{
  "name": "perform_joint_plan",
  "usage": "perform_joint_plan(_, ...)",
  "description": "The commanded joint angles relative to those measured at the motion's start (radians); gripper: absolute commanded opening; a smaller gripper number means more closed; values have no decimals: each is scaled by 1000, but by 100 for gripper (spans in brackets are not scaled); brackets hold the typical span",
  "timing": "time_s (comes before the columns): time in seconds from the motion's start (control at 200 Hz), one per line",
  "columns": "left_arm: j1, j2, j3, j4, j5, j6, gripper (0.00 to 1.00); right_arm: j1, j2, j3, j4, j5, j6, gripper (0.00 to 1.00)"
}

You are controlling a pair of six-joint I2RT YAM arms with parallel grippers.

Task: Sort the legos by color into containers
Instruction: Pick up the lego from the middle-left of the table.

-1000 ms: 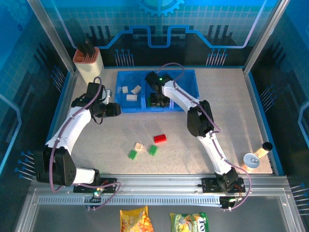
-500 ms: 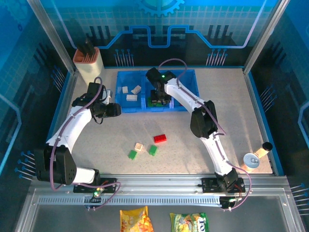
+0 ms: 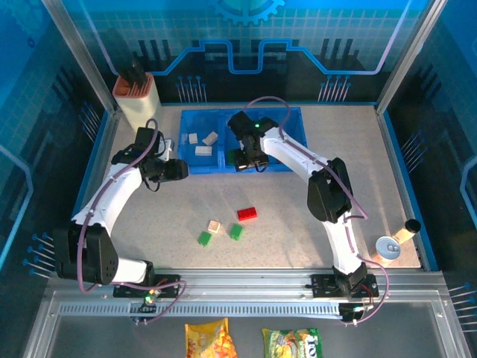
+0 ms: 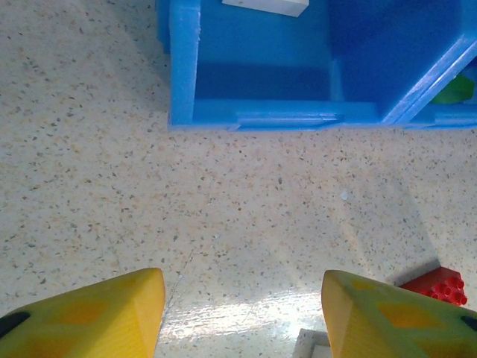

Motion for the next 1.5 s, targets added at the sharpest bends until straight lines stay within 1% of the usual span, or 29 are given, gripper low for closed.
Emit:
perform_joint_plan(0.0,-38,27,20,-50,34,-23,59,3,-83,-62,48,-24,-19,52)
perform_joint_plan(0.11,-98,34,48,-97,9,-39,59,-5,-128,-133,75,-18,-10,52)
perform_joint_plan(0.3,-202,43,51,-159,-19,-80,59,-21,-231,-309,173,-32,11,51)
perform_joint_plan(0.69,-370,31,-74,-115,-80,-186,59,-38,-341,-485,217,1,42,50)
perform_joint_plan(0.885,-462,76,-97,-122,-118,-211,59,-43,-368,-528,232,2,46,49)
perform_joint_plan(1.061,-536,120,-115,-98,-123,-247,59,-44,-379,-555,232,0,42,49)
perform_joint_plan(1.161,-582,150,-117,-104,-161,-265,59,-44,-386,-559,216,10,40,49)
perform_joint_plan(1.301,-628,195,-124,-92,-180,-294,59,-44,-415,-581,201,34,37,48)
perform_joint_plan(1.496,-673,259,-113,-88,-194,-302,59,-44,-437,-604,198,23,42,48)
